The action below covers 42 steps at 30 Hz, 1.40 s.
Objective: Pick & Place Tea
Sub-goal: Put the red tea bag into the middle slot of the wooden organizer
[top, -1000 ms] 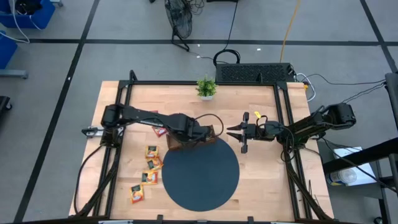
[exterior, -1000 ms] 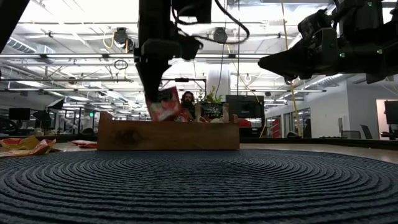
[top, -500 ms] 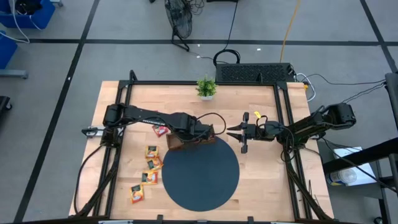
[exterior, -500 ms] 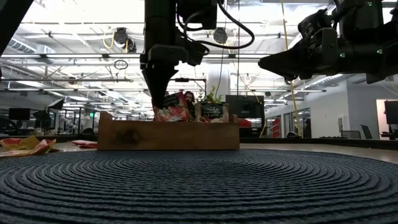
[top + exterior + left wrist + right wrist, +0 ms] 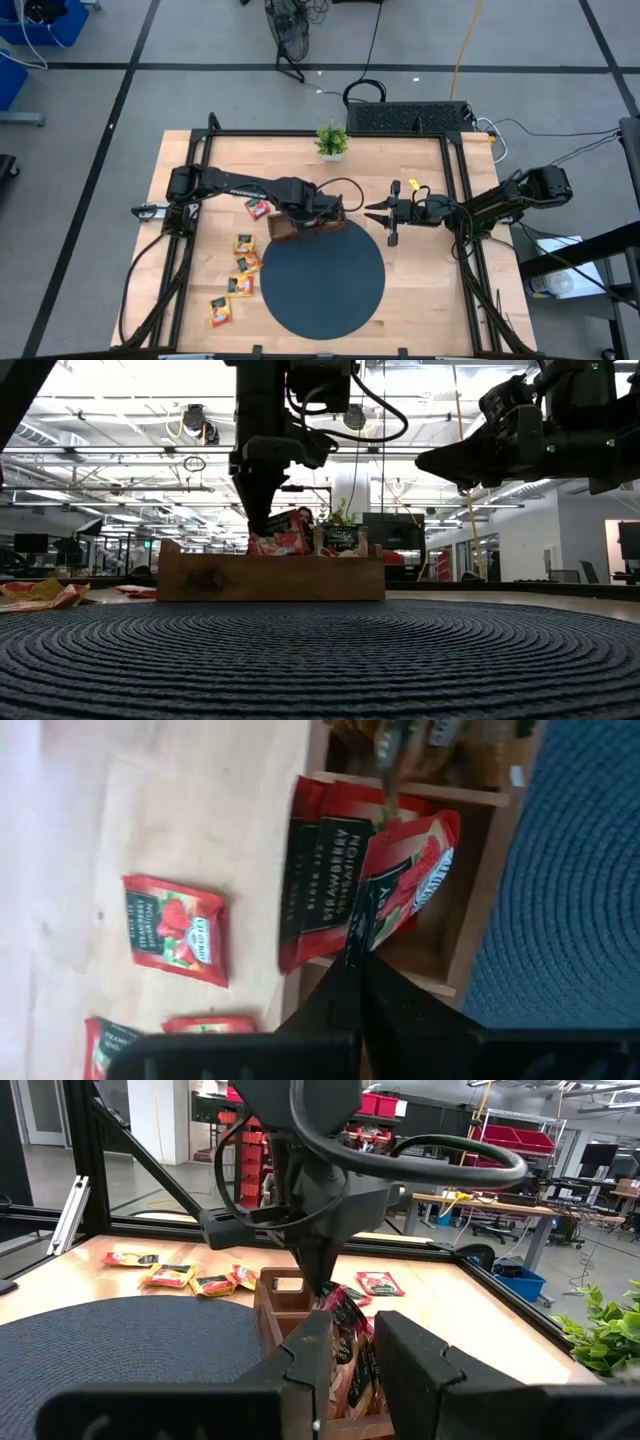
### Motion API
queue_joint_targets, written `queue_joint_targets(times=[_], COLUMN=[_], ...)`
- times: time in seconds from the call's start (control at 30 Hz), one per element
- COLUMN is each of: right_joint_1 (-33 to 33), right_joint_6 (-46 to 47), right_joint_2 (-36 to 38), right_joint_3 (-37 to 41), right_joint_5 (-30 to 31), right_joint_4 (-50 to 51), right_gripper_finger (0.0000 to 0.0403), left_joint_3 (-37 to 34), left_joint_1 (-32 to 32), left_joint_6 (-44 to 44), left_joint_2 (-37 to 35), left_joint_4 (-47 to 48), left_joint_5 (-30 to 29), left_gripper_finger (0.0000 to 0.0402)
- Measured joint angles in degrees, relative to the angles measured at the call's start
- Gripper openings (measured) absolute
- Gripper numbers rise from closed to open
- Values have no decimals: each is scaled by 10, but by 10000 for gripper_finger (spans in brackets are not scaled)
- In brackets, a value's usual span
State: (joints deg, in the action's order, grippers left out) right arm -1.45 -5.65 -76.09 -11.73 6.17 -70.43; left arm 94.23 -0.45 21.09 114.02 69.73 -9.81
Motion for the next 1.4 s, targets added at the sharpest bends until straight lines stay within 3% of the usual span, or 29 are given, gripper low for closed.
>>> queue_joint_targets(times=[0.5, 0.87, 1.1, 1.3, 1.4], right_joint_1=[0, 0, 0, 0, 0], right_joint_6=[0, 0, 0, -1, -2], right_joint_2=[0, 0, 0, 0, 0], right_joint_3=[0, 0, 0, 0, 0], right_joint_5=[0, 0, 0, 0, 0], right_joint_4=[0, 4, 4, 5, 9], right_gripper_finger=[70, 70, 70, 70, 70], left_joint_3=[-33, -31, 21, 73, 60], left_joint_1=[5, 5, 5, -2, -11], left_joint_6=[-4, 2, -17, -5, -32], left_joint_2=[1, 1, 1, -2, -2], left_joint_4=[-36, -25, 50, 55, 24], left_joint_5=[10, 10, -7, -79, -61], left_gripper_finger=[11, 88, 150, 163, 163])
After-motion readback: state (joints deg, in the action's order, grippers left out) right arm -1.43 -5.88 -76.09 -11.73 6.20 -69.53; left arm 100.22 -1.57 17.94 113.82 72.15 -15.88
